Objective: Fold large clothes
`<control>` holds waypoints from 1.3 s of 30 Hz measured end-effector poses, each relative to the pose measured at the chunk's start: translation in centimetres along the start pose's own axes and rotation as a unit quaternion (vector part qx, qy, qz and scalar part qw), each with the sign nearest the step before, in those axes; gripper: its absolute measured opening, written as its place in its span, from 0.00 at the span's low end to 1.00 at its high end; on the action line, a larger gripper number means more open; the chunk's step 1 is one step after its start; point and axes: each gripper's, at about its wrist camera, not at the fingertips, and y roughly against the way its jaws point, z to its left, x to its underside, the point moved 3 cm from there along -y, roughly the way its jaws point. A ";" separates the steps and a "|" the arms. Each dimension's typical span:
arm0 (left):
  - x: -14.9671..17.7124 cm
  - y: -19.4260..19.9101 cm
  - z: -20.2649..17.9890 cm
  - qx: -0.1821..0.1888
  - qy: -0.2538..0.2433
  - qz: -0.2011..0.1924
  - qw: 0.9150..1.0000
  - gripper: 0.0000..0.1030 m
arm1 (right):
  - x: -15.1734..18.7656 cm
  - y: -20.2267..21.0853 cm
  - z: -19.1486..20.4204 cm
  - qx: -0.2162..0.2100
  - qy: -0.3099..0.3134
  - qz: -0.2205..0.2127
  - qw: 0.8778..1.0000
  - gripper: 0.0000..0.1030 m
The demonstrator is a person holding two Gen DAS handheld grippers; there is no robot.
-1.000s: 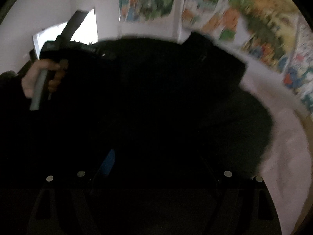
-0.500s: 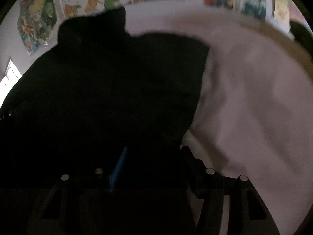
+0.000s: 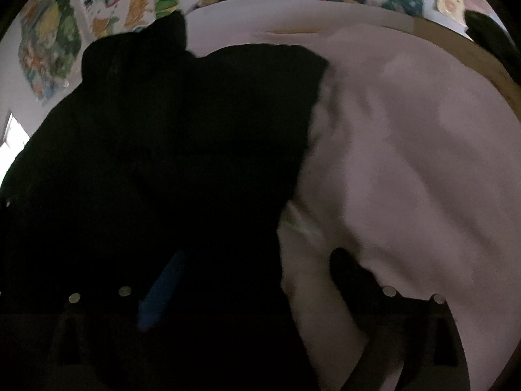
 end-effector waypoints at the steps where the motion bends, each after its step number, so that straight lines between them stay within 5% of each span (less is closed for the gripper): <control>1: 0.1 1.0 0.1 0.012 0.005 -0.010 1.000 0.52 | 0.0 0.4 0.0 0.010 0.007 0.001 1.000 0.95; 5: 0.2 4.4 1.8 0.034 0.046 -0.041 0.998 0.78 | 0.2 2.6 2.2 0.054 0.048 -0.027 0.997 0.96; 11: 2.0 10.2 8.0 -0.025 0.151 -0.102 0.983 0.79 | -1.2 5.3 8.3 0.031 0.089 -0.082 0.992 0.98; 15: 3.9 13.3 12.3 -0.059 0.233 -0.127 0.962 0.79 | -3.1 4.7 14.3 -0.020 0.100 -0.091 0.991 0.98; 18: 5.0 15.2 15.0 -0.084 0.294 -0.146 0.941 0.79 | -4.3 4.3 19.4 -0.055 0.123 -0.103 0.986 0.98; 24: 8.2 17.6 20.5 -0.102 0.430 -0.195 0.875 0.88 | -5.1 1.4 29.8 -0.088 0.202 -0.117 0.968 0.98; 29: 10.2 18.1 23.8 -0.103 0.485 -0.203 0.844 0.88 | -3.8 -1.6 35.5 -0.096 0.236 -0.116 0.960 0.98; 32: 11.2 18.7 24.7 -0.114 0.496 -0.211 0.834 0.88 | -2.9 -4.1 37.4 -0.091 0.257 -0.100 0.957 0.98; 39: 12.0 18.1 24.8 -0.141 0.485 -0.206 0.838 0.87 | -1.4 -7.6 38.0 -0.055 0.282 -0.095 0.953 1.00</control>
